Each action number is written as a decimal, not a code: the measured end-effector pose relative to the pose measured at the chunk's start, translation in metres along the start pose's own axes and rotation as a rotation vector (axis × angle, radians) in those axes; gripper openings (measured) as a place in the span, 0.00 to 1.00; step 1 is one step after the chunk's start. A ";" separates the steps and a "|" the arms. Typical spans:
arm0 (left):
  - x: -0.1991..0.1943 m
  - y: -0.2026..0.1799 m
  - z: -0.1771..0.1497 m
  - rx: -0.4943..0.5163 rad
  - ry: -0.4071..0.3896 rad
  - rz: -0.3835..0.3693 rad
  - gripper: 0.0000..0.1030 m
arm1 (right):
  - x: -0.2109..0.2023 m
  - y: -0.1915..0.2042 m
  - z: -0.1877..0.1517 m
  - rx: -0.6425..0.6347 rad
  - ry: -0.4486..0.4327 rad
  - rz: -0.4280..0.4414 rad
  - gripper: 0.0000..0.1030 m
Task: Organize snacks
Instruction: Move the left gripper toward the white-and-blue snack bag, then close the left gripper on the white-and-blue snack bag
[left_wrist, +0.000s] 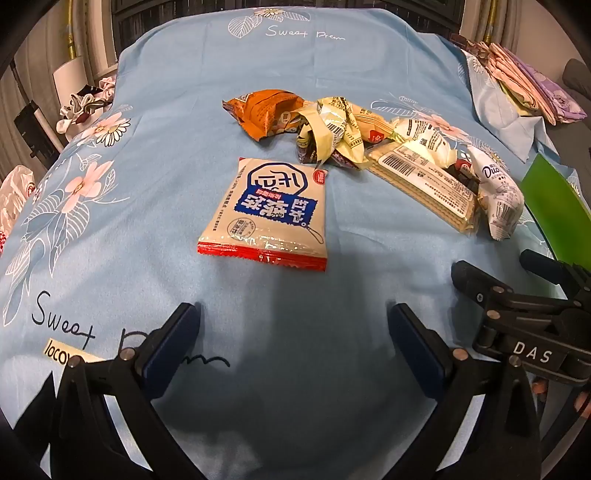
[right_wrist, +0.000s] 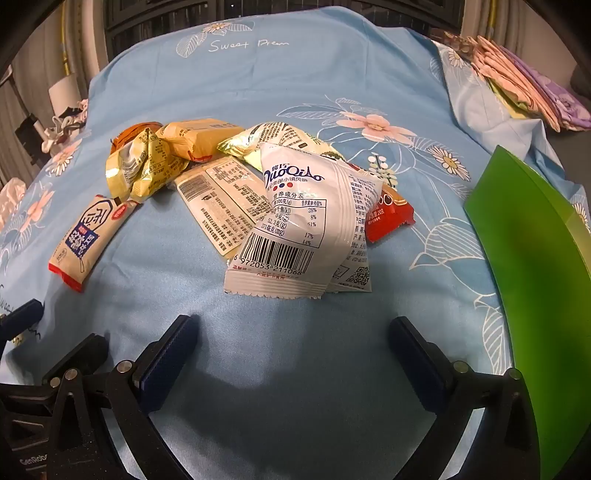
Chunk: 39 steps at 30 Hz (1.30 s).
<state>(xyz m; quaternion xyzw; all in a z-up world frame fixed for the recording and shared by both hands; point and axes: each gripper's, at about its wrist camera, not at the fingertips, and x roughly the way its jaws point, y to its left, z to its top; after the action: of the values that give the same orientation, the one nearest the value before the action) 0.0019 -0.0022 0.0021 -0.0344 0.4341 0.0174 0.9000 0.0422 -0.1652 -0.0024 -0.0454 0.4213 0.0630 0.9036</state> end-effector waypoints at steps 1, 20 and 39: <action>0.000 0.000 0.001 -0.003 0.004 -0.003 1.00 | 0.001 0.000 0.000 -0.005 0.016 -0.006 1.00; 0.000 0.062 0.040 -0.262 0.028 -0.366 1.00 | -0.032 0.007 0.026 0.127 -0.032 0.197 1.00; 0.032 0.059 0.051 -0.095 0.021 -0.489 0.99 | 0.045 0.082 0.082 0.163 0.168 0.672 0.92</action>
<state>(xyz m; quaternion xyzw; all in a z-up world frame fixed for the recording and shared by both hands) 0.0581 0.0602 0.0056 -0.1810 0.4207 -0.1810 0.8703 0.1202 -0.0696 0.0137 0.1629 0.4893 0.3188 0.7952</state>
